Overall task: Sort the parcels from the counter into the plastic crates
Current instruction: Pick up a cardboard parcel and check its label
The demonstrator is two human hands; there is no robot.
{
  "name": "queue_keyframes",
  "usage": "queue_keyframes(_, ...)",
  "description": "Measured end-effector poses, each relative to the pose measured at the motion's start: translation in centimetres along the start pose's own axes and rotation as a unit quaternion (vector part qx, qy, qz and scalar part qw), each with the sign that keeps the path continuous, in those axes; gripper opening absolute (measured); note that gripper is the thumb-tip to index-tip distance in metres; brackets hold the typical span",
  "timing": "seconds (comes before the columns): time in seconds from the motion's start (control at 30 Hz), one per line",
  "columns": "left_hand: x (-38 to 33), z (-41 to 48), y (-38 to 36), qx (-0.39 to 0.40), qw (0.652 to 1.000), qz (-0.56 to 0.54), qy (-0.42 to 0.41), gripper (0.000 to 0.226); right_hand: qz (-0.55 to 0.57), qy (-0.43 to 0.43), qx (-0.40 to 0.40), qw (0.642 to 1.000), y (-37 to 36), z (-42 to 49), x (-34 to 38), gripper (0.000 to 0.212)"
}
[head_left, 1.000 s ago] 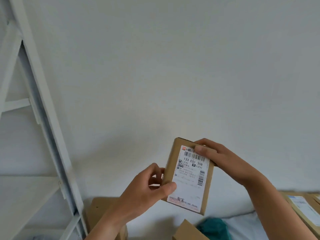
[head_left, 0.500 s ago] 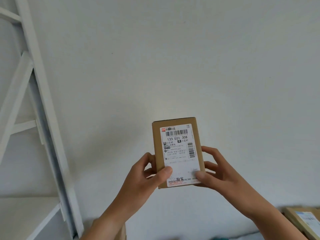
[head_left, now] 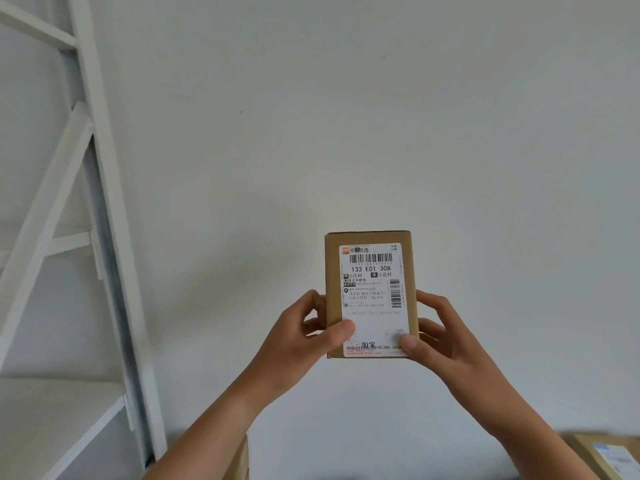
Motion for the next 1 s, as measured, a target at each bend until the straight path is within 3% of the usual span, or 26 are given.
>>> queue_keyframes(0.17,0.6,0.6,-0.5,-0.008,1.0,-0.003,0.009,0.069,0.015,-0.01,-0.011,1.0,-0.4,0.7,-0.3,0.058)
queue_keyframes(0.37,1.8,0.1,-0.9,-0.032,0.999,-0.005,0.013,0.077,0.06,-0.04,0.002,0.997,-0.5,0.8,-1.1,0.071)
queue_keyframes(0.5,4.2,0.5,1.6,-0.083,0.984,-0.148,0.063,0.068,0.031,-0.067,0.066,0.995,0.5,0.7,-1.3,0.055)
queue_keyframes(0.57,5.0,0.2,3.1,-0.037,0.983,-0.16,0.086,0.052,0.005,-0.095,0.075,0.993,0.7,1.1,-2.1,0.046)
queue_keyframes(0.7,8.7,-1.0,3.3,0.064,0.988,-0.027,0.139,0.065,-0.036,-0.15,0.05,0.987,-1.1,1.4,-5.0,0.024)
queue_keyframes(0.77,11.0,-1.4,2.9,0.049,0.981,-0.043,0.182,0.068,-0.04,-0.178,0.029,0.983,-2.5,1.2,-7.0,0.029)
queue_keyframes(0.9,15.1,-1.7,2.8,-0.004,0.97,-0.049,0.238,0.078,-0.016,-0.249,-0.029,0.968,-4.6,-0.3,-11.5,0.06)
queue_keyframes(1.0,17.7,-1.8,2.3,-0.02,0.966,-0.048,0.255,0.067,-0.008,-0.281,-0.035,0.959,-5.2,-1.6,-13.8,0.053)
Point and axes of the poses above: each hand's wrist, its own z-axis towards the middle knuckle, its own y-axis out of the back of the hand, x = y × z, the point moved 2 cm from there along z, towards the middle knuckle, and after that the axes turned 15 degrees about -x, right-handed, at the moved point
